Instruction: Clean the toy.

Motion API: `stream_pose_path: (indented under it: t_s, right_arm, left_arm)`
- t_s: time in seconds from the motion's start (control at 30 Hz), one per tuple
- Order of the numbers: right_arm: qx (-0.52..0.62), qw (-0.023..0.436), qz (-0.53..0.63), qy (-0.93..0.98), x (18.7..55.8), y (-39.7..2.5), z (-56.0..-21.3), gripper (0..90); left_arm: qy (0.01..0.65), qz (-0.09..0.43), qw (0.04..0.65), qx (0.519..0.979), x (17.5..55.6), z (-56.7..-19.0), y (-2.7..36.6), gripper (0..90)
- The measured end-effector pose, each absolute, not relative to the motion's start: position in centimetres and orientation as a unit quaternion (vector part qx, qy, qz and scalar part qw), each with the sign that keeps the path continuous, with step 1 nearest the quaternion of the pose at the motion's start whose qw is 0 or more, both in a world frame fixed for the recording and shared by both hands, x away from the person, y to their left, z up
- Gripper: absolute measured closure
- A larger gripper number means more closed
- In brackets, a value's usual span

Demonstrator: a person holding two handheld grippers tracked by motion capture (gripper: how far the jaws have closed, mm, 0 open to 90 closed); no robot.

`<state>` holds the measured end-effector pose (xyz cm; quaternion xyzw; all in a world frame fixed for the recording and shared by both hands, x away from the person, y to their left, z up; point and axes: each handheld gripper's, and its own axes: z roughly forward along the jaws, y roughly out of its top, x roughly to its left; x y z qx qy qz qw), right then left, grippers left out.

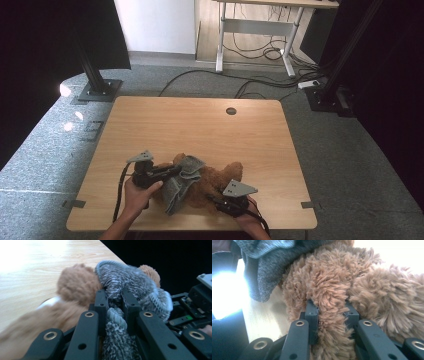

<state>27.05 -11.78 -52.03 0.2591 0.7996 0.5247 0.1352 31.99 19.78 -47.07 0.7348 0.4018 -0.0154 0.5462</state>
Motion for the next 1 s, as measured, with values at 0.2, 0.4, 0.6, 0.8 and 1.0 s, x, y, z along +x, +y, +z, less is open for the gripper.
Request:
stream_pose_path:
  t_s: [0.2, 0.4, 0.6, 0.8, 1.0]
  right_arm:
    - [0.259, 0.134, 0.527, 0.798, 27.3, -11.9, -52.1, 72.8]
    - [0.259, 0.132, 0.527, 0.799, 27.7, -12.1, -52.2, 72.8]
    - [0.262, 0.117, 0.531, 0.797, 27.3, -12.2, -52.5, 72.8]
    - [0.260, 0.154, 0.517, 0.801, 25.6, -11.6, -53.1, 73.1]
    - [0.263, 0.182, 0.515, 0.796, 26.0, -11.4, -53.6, 73.5]
  left_arm:
    - [0.408, -0.028, 0.553, 0.726, 31.3, -47.6, 21.3, 77.0]
    - [0.407, -0.039, 0.551, 0.728, 31.2, -47.8, 21.4, 77.1]
    - [0.397, -0.050, 0.554, 0.730, 30.4, -48.6, 21.6, 77.4]
    - [0.388, -0.059, 0.561, 0.728, 29.3, -49.6, 21.6, 77.9]
    - [0.384, -0.026, 0.567, 0.729, 29.1, -50.3, 20.6, 78.6]
